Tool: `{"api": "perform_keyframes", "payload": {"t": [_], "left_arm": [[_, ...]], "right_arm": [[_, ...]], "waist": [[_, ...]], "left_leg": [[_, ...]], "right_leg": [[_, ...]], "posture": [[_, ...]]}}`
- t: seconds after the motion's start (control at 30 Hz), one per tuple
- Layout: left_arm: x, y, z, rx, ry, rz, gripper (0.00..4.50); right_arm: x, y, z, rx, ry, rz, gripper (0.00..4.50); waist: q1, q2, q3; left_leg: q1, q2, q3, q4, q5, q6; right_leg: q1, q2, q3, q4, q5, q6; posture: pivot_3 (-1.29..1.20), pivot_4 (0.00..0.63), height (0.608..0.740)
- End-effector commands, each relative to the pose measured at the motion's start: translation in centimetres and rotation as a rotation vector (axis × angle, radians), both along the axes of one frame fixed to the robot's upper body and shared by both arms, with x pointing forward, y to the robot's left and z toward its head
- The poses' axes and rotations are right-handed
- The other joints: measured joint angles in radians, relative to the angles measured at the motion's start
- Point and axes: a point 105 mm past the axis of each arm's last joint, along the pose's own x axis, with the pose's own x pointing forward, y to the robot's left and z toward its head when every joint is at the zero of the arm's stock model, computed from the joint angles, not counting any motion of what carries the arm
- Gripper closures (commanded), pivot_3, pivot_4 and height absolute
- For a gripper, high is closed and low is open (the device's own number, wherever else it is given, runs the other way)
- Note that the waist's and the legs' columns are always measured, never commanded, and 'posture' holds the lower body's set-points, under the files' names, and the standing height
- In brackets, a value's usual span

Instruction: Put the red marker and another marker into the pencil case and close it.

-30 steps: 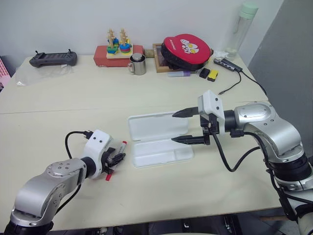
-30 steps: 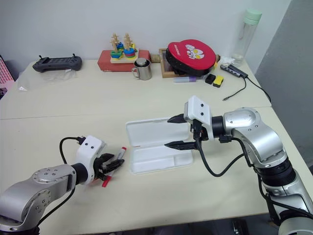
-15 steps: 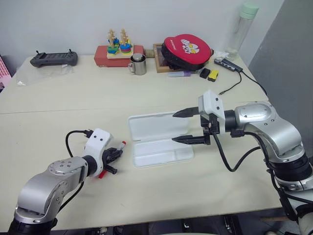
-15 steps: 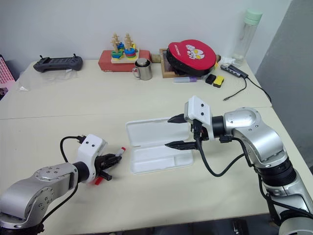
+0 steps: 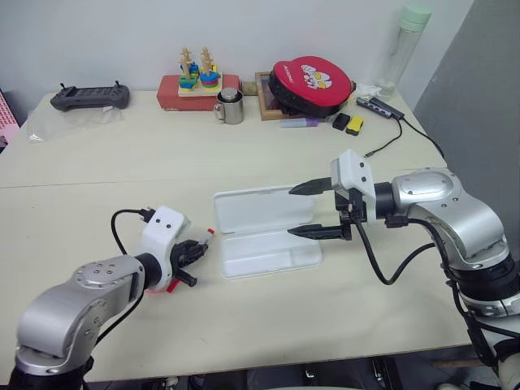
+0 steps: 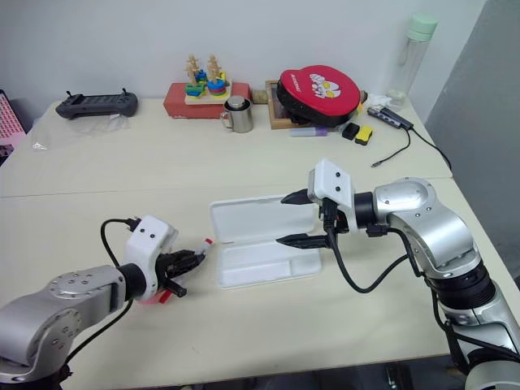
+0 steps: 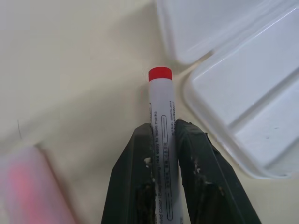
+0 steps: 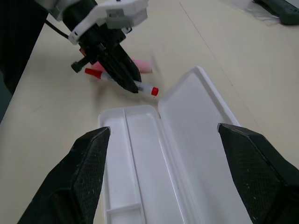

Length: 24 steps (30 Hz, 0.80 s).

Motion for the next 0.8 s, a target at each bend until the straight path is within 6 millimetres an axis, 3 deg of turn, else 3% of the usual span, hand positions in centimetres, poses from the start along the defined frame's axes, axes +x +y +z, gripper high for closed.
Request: {"api": "perform_keyframes", "payload": {"t": [0.03, 0.2, 0.3, 0.53, 0.8], "left_arm": [[-0.5, -0.5, 1.6, 0.023, -0.041, -0.042, 4.09], [-0.6, -2.2, 3.8, 0.100, -0.124, -0.186, 4.09], [0.1, -5.1, 4.2, 0.147, -0.173, -0.340, 4.09], [0.4, -8.3, 3.3, 0.221, -0.185, -0.581, 4.09], [3.6, -9.0, 1.9, 0.389, -0.271, -0.676, 4.09]], "right_arm": [[-0.6, -0.1, 1.0, 0.004, -0.039, 0.023, 0.63], [-0.3, -0.7, 0.3, -0.042, -0.041, 0.013, 0.63], [-0.2, -1.0, 0.1, -0.050, -0.037, 0.005, 0.63], [-0.1, -1.4, -0.1, -0.068, -0.038, -0.006, 0.63], [0.0, -1.7, -0.2, -0.068, -0.038, -0.024, 0.63]], "waist": [[0.000, 0.000, 0.000], [0.002, 0.000, 0.000], [0.003, 0.000, 0.000], [-0.001, 0.000, 0.000], [0.001, 0.000, 0.000]], "left_leg": [[0.000, 0.000, 0.000, 0.000, 0.000, 0.000], [0.000, 0.000, -0.001, 0.001, 0.000, 0.000], [0.000, 0.000, 0.000, 0.001, 0.000, 0.000], [-0.001, -0.001, 0.000, 0.001, 0.000, 0.000], [-0.002, -0.001, 0.001, 0.001, 0.000, 0.000]], "right_leg": [[0.000, 0.000, 0.000, 0.000, 0.000, 0.000], [0.000, 0.000, -0.001, 0.000, 0.000, 0.000], [0.001, 0.000, 0.000, 0.000, 0.000, 0.000], [0.001, 0.000, 0.001, -0.002, 0.001, 0.002], [0.000, 0.000, 0.001, -0.002, 0.001, 0.002]], "posture": [[0.00, 0.150, 0.740], [0.00, 0.150, 0.740], [0.00, 0.150, 0.740], [0.00, 0.150, 0.740], [0.00, 0.150, 0.740]]}}
